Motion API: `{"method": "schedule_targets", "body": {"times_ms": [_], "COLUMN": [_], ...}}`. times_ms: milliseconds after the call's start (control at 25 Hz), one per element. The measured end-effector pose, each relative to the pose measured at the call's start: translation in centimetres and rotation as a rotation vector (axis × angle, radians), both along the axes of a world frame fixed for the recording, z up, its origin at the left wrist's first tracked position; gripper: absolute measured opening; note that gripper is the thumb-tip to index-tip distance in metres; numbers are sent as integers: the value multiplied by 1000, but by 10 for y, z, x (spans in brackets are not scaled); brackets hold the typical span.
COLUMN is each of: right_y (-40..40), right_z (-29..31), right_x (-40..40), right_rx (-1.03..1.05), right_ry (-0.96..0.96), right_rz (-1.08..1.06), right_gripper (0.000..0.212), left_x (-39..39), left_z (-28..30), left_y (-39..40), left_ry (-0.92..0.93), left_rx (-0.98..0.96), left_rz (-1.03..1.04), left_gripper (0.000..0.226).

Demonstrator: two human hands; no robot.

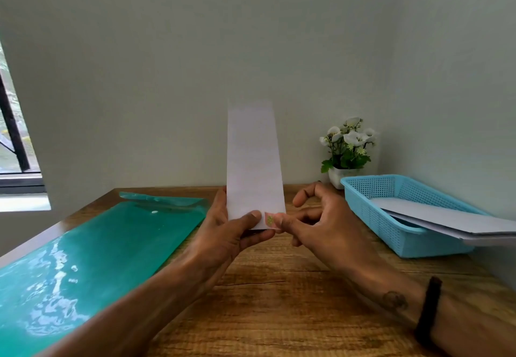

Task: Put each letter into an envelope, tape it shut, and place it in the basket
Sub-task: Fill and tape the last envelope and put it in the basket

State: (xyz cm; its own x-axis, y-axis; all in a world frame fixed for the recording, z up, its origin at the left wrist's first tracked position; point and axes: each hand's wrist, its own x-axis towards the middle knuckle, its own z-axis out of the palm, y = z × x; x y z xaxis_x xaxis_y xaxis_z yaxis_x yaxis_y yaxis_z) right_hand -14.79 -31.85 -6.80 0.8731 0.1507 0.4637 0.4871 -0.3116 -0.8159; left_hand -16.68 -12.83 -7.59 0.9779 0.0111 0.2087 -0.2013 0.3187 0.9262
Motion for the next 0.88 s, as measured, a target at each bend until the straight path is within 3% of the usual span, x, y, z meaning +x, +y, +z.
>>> {"method": "schedule_targets", "body": {"times_ms": [360, 880], "right_y": [-1, 1], "right_z": [-1, -5], "right_x": [4, 0], "right_rx": [-58, -76], "right_ry": [-112, -212], "right_rz": [10, -39], "right_gripper": [37, 35], "left_x": [0, -3], "left_z": [0, -1], "left_y": [-2, -5], "left_ry": [12, -33], "left_rx": [-26, 87], "left_rz": [10, 55], "left_gripper": [53, 53]}}
